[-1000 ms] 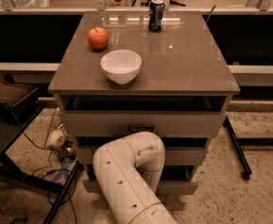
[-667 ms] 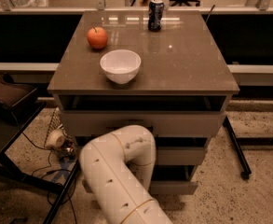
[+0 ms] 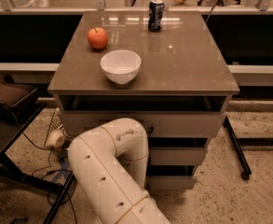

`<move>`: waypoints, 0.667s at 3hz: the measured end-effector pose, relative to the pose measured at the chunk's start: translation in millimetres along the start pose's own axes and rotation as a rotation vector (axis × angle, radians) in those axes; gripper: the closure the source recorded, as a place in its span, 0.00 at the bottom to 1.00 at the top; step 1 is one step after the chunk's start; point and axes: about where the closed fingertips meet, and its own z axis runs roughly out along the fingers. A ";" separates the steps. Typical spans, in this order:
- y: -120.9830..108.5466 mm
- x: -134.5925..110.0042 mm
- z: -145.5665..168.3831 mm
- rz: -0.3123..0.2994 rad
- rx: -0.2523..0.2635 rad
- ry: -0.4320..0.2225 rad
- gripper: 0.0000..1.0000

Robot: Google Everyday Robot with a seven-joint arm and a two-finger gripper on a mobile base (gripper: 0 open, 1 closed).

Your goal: Close bottom drawer

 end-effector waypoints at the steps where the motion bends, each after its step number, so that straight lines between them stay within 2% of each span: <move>1: 11.4 20.7 -21.3 -0.015 -0.035 0.035 1.00; 2: 7.8 11.6 -10.3 0.001 -0.008 0.010 1.00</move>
Offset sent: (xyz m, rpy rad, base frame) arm 0.0017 0.0007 -0.0033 0.0398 -0.0259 -0.0015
